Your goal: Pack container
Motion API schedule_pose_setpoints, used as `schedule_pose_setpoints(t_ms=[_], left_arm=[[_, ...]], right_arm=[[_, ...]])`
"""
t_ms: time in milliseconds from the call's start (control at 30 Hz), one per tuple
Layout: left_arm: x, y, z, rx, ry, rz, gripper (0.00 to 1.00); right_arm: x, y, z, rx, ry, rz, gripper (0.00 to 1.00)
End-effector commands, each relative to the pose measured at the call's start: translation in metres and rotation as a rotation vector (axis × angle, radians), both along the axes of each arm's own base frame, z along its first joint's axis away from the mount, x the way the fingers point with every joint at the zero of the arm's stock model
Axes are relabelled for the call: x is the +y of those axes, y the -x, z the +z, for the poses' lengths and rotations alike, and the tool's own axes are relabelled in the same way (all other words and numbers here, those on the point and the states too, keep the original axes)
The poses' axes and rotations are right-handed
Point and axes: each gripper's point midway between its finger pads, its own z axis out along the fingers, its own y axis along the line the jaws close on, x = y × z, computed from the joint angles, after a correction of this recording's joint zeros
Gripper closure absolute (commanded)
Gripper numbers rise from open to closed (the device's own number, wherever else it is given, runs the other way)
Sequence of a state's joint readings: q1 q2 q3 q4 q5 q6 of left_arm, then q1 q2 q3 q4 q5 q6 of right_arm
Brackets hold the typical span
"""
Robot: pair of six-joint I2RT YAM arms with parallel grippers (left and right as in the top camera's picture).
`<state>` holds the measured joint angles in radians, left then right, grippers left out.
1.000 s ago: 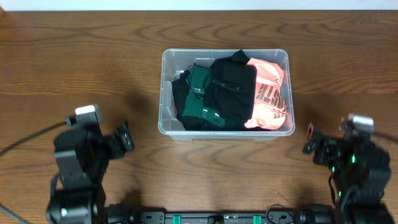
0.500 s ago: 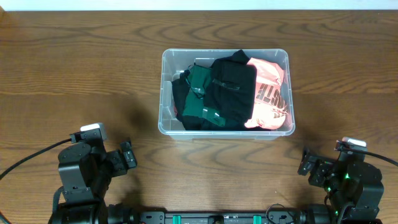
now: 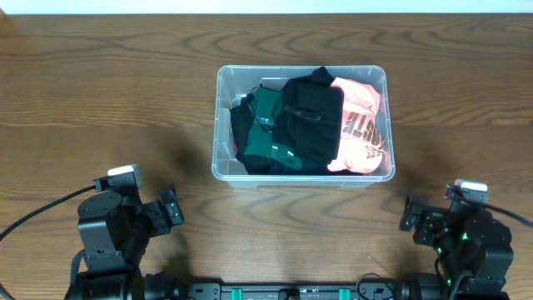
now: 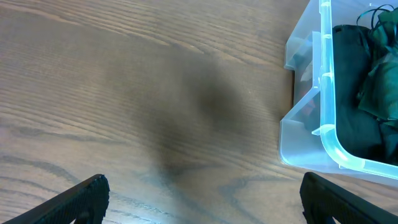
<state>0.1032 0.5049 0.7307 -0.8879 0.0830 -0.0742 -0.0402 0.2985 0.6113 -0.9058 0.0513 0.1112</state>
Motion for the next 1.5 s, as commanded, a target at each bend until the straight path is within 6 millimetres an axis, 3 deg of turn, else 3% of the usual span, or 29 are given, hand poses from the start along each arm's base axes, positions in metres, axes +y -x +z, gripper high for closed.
schedule_pose_setpoints(t_ms=[0,167,367,533,667,800,1467], left_arm=[[-0.001,0.0,0.0,-0.001,0.008,-0.004,0.02],[-0.001,0.0,0.0,-0.001,0.008,-0.004,0.02],[-0.001,0.0,0.0,-0.001,0.008,-0.005,0.02],[-0.001,0.0,0.0,-0.001,0.008,-0.005,0.02],[-0.001,0.0,0.0,-0.001,0.008,-0.004,0.02],[-0.001,0.0,0.0,-0.001,0.008,-0.004,0.02],[-0.001,0.0,0.0,-0.001,0.008,-0.004,0.02]], right_arm=[[0.006,-0.004,-0.002,-0.083,0.065,0.075,0.01],[0.018,-0.013,-0.002,-0.281,0.046,0.135,0.01],[0.022,-0.045,0.005,-0.482,0.059,0.154,0.01],[0.02,-0.061,-0.004,-0.625,0.077,0.144,0.01],[0.012,-0.061,-0.015,-0.569,0.146,0.115,0.01],[0.015,-0.061,-0.03,-0.509,0.178,0.153,0.01],[0.015,-0.061,-0.03,-0.507,0.174,0.151,0.01]])
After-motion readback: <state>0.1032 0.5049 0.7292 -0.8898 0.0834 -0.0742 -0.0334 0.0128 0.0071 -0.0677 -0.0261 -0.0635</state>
